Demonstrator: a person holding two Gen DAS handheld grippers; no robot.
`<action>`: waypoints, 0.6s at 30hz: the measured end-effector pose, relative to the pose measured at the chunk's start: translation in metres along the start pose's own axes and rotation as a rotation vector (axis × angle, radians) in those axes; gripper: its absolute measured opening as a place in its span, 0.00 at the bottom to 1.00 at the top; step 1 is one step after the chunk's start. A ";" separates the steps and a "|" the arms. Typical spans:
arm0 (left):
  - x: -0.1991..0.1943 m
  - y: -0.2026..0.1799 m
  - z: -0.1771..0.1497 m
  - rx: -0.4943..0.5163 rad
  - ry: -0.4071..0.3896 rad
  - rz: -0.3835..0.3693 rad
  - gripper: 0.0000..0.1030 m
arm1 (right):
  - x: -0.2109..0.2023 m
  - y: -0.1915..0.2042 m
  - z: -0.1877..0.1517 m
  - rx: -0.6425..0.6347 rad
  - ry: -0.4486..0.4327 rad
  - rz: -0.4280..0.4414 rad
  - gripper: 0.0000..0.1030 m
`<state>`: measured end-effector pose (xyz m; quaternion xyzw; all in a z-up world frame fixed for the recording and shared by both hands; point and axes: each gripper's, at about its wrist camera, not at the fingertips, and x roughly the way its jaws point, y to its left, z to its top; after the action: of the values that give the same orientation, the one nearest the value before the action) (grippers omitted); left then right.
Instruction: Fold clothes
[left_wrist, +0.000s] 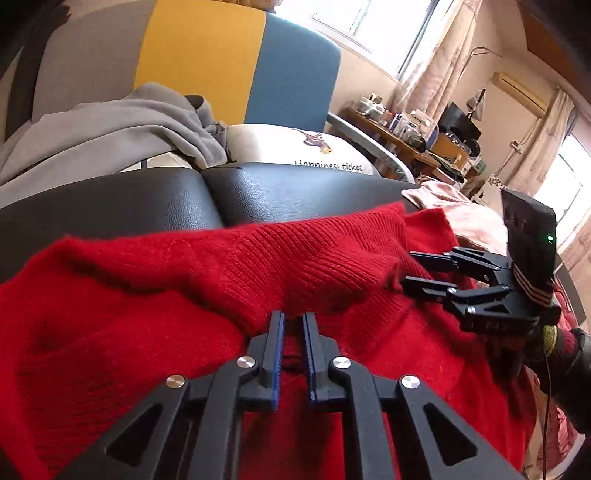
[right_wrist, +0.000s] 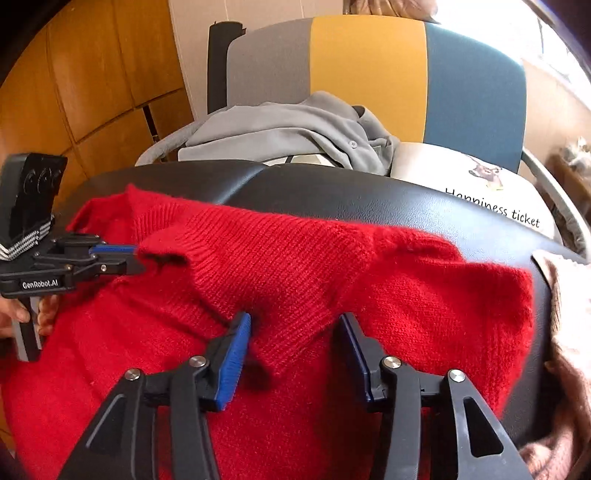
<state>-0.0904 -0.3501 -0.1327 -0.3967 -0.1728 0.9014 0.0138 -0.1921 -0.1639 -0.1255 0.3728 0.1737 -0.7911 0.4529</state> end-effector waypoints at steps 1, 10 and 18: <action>0.001 0.000 0.001 -0.005 -0.003 0.006 0.10 | 0.001 0.002 0.001 -0.012 0.000 -0.013 0.52; -0.037 -0.012 -0.018 -0.193 -0.083 0.056 0.19 | -0.001 0.003 -0.002 -0.013 -0.014 -0.079 0.71; -0.167 -0.027 -0.148 -0.243 -0.132 0.207 0.21 | -0.037 0.021 0.003 -0.032 -0.074 -0.150 0.79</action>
<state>0.1271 -0.3076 -0.0978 -0.3513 -0.2392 0.8946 -0.1384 -0.1639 -0.1545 -0.0946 0.3222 0.1968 -0.8330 0.4044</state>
